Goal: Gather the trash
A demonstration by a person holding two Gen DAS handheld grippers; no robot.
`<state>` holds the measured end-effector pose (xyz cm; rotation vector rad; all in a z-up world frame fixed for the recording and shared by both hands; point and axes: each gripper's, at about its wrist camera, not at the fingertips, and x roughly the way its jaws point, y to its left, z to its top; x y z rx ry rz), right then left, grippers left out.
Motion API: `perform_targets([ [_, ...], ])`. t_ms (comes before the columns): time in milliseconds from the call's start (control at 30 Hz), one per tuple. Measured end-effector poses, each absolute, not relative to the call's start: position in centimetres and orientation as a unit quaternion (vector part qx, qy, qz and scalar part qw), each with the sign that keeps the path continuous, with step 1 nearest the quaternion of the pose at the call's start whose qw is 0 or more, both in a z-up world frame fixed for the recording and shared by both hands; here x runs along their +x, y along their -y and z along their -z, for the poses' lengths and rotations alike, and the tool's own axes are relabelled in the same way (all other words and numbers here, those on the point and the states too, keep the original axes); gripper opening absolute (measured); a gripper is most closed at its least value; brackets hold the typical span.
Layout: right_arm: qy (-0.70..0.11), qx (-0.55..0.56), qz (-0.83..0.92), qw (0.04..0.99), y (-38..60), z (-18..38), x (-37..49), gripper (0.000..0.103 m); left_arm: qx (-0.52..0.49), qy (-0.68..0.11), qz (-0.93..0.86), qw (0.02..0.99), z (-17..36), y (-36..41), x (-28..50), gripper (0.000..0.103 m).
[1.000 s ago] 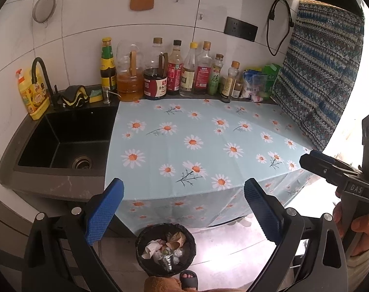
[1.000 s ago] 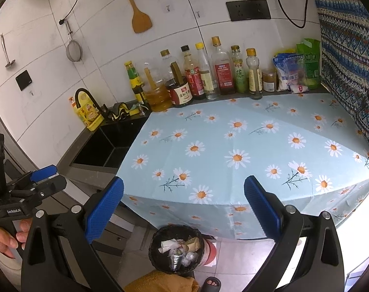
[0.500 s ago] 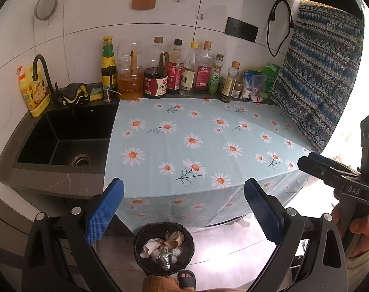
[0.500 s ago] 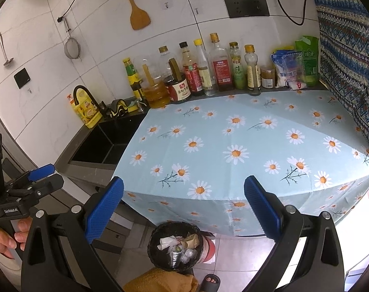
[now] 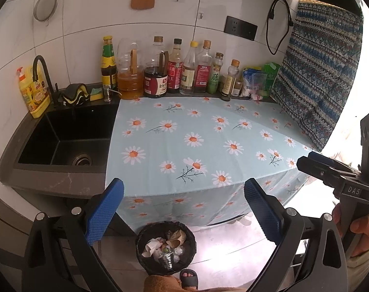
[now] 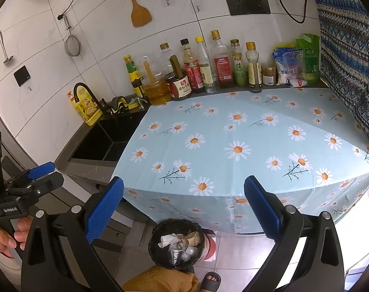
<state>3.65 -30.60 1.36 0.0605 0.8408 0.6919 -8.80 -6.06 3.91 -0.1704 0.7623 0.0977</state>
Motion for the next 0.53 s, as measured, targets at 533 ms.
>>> perform_targets([
  [533,-0.4,0.03,-0.333,0.853,30.2,-1.3,3.7,0.098,-0.094,-0.37,-0.061,0.922,-4.0,5.0,-9.0,0.096],
])
